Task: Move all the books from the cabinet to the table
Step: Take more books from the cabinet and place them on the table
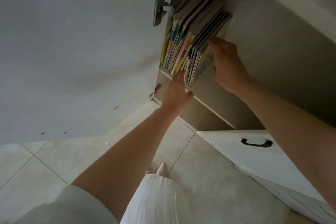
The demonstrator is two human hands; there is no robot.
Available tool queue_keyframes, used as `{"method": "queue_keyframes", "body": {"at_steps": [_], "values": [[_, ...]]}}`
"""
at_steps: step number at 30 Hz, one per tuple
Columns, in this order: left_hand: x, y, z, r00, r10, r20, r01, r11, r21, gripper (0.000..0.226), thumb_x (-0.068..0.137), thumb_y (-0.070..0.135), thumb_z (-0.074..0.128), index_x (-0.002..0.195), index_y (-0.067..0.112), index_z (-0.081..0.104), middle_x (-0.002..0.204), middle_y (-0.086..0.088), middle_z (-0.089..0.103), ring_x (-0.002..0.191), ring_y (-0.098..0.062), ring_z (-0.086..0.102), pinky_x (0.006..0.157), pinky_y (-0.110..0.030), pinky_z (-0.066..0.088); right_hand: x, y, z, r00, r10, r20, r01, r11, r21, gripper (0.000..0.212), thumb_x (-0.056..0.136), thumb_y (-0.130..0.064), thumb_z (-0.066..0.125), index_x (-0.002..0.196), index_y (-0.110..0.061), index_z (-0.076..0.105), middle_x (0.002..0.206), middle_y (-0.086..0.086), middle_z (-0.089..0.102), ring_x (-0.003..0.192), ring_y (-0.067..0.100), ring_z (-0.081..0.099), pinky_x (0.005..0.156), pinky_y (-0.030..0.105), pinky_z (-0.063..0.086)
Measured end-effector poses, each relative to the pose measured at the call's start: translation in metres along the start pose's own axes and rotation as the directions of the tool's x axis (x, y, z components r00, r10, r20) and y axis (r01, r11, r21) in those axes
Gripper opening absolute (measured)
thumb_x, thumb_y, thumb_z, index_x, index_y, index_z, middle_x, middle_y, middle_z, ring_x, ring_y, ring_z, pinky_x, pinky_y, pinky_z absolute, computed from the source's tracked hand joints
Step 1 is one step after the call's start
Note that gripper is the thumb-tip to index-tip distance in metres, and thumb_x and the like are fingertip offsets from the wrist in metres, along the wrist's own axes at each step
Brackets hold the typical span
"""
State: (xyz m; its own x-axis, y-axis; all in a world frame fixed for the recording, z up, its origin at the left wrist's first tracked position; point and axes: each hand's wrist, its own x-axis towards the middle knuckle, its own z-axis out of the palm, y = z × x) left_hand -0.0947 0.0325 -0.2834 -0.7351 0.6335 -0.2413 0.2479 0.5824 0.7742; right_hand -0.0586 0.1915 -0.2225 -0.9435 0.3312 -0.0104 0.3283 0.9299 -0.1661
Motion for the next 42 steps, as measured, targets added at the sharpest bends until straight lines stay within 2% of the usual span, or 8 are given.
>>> {"method": "queue_keyframes", "body": {"at_steps": [6, 10, 13, 24, 28, 33, 37, 42], "values": [[0.041, -0.007, 0.02, 0.982, 0.045, -0.181, -0.058, 0.996, -0.065, 0.079, 0.082, 0.012, 0.071, 0.148, 0.013, 0.03, 0.148, -0.009, 0.043, 0.135, -0.029, 0.044, 0.105, -0.047, 0.045, 0.035, 0.013, 0.015, 0.994, -0.081, -0.078, 0.079, 0.996, -0.035, 0.083, 0.071, 0.017, 0.058, 0.145, -0.009, 0.029, 0.144, 0.015, 0.037, 0.13, 0.039, 0.033, 0.106, 0.046, 0.037], [0.048, -0.007, 0.027, 0.976, 0.007, -0.219, -0.043, 0.986, -0.159, 0.072, 0.082, 0.009, 0.069, 0.144, 0.014, 0.034, 0.143, -0.009, 0.047, 0.129, -0.029, 0.049, 0.098, -0.039, 0.048, 0.041, 0.015, 0.023, 0.985, -0.146, -0.097, 0.145, 0.989, -0.019, 0.064, 0.073, 0.016, 0.055, 0.132, -0.005, 0.041, 0.132, 0.017, 0.045, 0.125, 0.037, 0.037, 0.097, 0.048, 0.042], [0.052, -0.01, 0.029, 0.966, -0.034, -0.257, -0.024, 0.975, -0.22, 0.067, 0.082, 0.011, 0.069, 0.139, 0.012, 0.035, 0.139, -0.01, 0.05, 0.123, -0.031, 0.053, 0.095, -0.04, 0.053, 0.044, 0.017, 0.023, 0.98, -0.171, -0.099, 0.167, 0.985, -0.041, 0.066, 0.072, 0.014, 0.06, 0.133, -0.007, 0.042, 0.132, 0.016, 0.046, 0.124, 0.037, 0.038, 0.098, 0.045, 0.041], [0.062, -0.016, 0.048, 0.947, -0.009, -0.323, -0.055, 0.981, -0.188, 0.062, 0.077, 0.01, 0.072, 0.134, 0.011, 0.046, 0.137, -0.01, 0.048, 0.124, -0.03, 0.052, 0.091, -0.046, 0.055, 0.054, 0.023, 0.01, 0.972, -0.233, -0.04, 0.221, 0.956, -0.193, 0.053, 0.072, -0.001, 0.071, 0.121, -0.009, 0.054, 0.127, 0.02, 0.047, 0.112, 0.045, 0.043, 0.086, 0.051, 0.046], [0.065, -0.016, 0.053, 0.931, 0.002, -0.366, -0.065, 0.985, -0.161, 0.056, 0.08, 0.009, 0.072, 0.131, 0.011, 0.049, 0.134, -0.01, 0.05, 0.119, -0.03, 0.055, 0.089, -0.041, 0.056, 0.05, 0.031, 0.014, 0.975, -0.218, -0.034, 0.209, 0.963, -0.171, 0.046, 0.07, -0.001, 0.071, 0.114, -0.01, 0.059, 0.135, 0.018, 0.044, 0.119, 0.046, 0.038, 0.091, 0.053, 0.046], [0.074, -0.016, 0.067, 0.911, 0.033, -0.412, -0.098, 0.986, -0.136, 0.064, 0.081, 0.02, 0.075, 0.13, 0.014, 0.034, 0.133, -0.011, 0.055, 0.118, -0.031, 0.059, 0.085, -0.045, 0.058, 0.053, 0.041, 0.022, 0.982, -0.189, 0.027, 0.191, 0.975, -0.112, 0.054, 0.076, 0.0, 0.07, 0.125, -0.014, 0.054, 0.145, 0.012, 0.039, 0.135, 0.05, 0.022, 0.104, 0.054, 0.035], [0.08, -0.016, 0.078, 0.885, 0.027, -0.465, -0.089, 0.99, -0.111, 0.072, 0.075, 0.019, 0.08, 0.133, 0.009, 0.038, 0.136, -0.014, 0.052, 0.12, -0.034, 0.055, 0.088, -0.048, 0.057, 0.049, 0.046, 0.027, 0.983, -0.186, 0.011, 0.186, 0.981, -0.06, 0.052, 0.08, 0.003, 0.064, 0.127, -0.015, 0.053, 0.15, 0.01, 0.034, 0.141, 0.047, 0.013, 0.11, 0.052, 0.027], [0.093, -0.016, 0.08, 0.906, 0.026, -0.421, -0.055, 0.997, -0.057, 0.083, 0.07, 0.026, 0.083, 0.129, 0.024, 0.024, 0.13, -0.013, 0.057, 0.116, -0.034, 0.059, 0.09, -0.051, 0.054, 0.057, 0.051, 0.027, 0.978, -0.193, 0.083, 0.197, 0.98, -0.035, 0.05, 0.081, 0.003, 0.066, 0.124, -0.018, 0.051, 0.161, 0.007, 0.007, 0.144, 0.045, 0.001, 0.113, 0.051, 0.025]]}}
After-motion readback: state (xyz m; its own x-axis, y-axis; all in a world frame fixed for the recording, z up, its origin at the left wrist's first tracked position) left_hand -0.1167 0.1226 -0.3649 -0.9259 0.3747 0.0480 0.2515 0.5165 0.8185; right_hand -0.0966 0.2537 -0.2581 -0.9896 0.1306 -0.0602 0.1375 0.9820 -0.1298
